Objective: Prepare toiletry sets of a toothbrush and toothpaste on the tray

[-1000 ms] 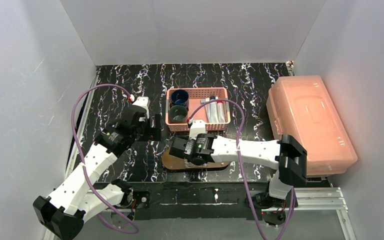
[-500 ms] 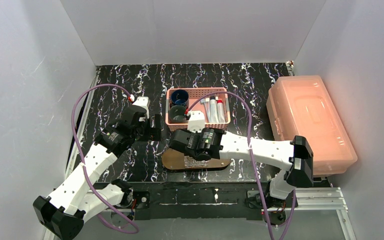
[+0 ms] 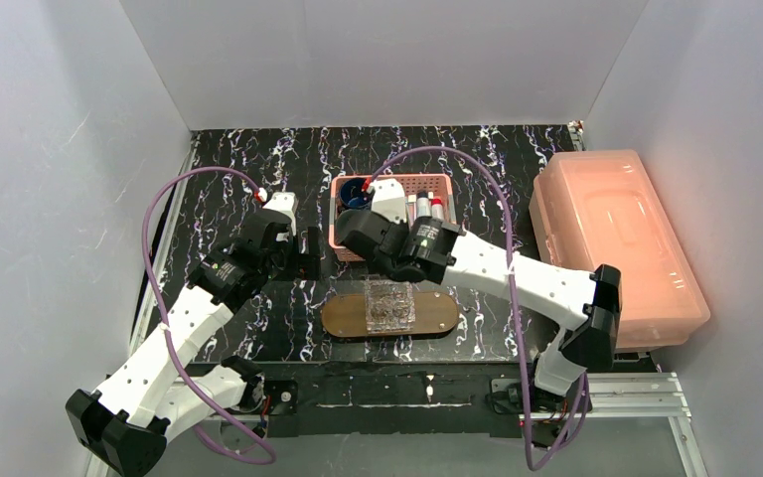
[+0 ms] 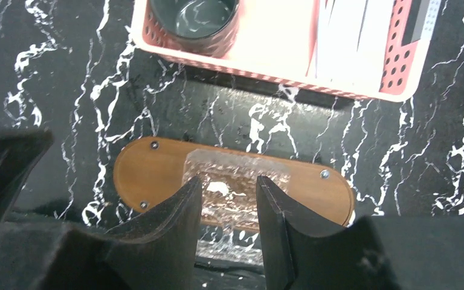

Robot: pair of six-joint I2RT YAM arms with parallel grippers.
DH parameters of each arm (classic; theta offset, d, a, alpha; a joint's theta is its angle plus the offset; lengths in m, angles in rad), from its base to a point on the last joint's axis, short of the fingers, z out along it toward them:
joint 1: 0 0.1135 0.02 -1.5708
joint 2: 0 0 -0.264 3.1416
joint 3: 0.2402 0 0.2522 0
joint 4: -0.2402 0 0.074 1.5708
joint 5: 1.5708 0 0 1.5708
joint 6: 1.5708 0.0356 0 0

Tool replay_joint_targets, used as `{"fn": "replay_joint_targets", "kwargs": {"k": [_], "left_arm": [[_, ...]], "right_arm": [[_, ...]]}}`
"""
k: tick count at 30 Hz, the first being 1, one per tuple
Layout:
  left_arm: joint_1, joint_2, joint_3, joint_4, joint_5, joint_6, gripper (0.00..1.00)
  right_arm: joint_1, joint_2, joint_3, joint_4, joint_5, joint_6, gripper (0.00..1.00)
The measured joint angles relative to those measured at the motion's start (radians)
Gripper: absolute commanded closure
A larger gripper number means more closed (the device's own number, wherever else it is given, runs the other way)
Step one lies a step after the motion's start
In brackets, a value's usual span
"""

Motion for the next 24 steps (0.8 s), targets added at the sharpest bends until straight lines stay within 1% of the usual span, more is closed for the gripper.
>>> {"fn": "replay_joint_targets", "kwargs": {"k": [4,12,17,24], "left_arm": [[0.000,0.000,0.000,0.000,0.000,0.000,0.02],[0.000,0.000,0.000,0.000,0.000,0.000,0.02],[0.000,0.000,0.000,0.000,0.000,0.000,0.02],[0.000,0.000,0.000,0.000,0.010,0.000,0.02]], "right_arm": [[-0.083,0.015,0.000,0.030,-0.044,-0.067,0.53],[-0.181,0.118,0.039,0.087,-0.116,-0.161,0.50],[-0.232,0.173,0.051,0.129,-0.154,-0.188,0.50],[-0.292,0.269,0.111,0.184,-0.183,-0.205,0.50]]}}
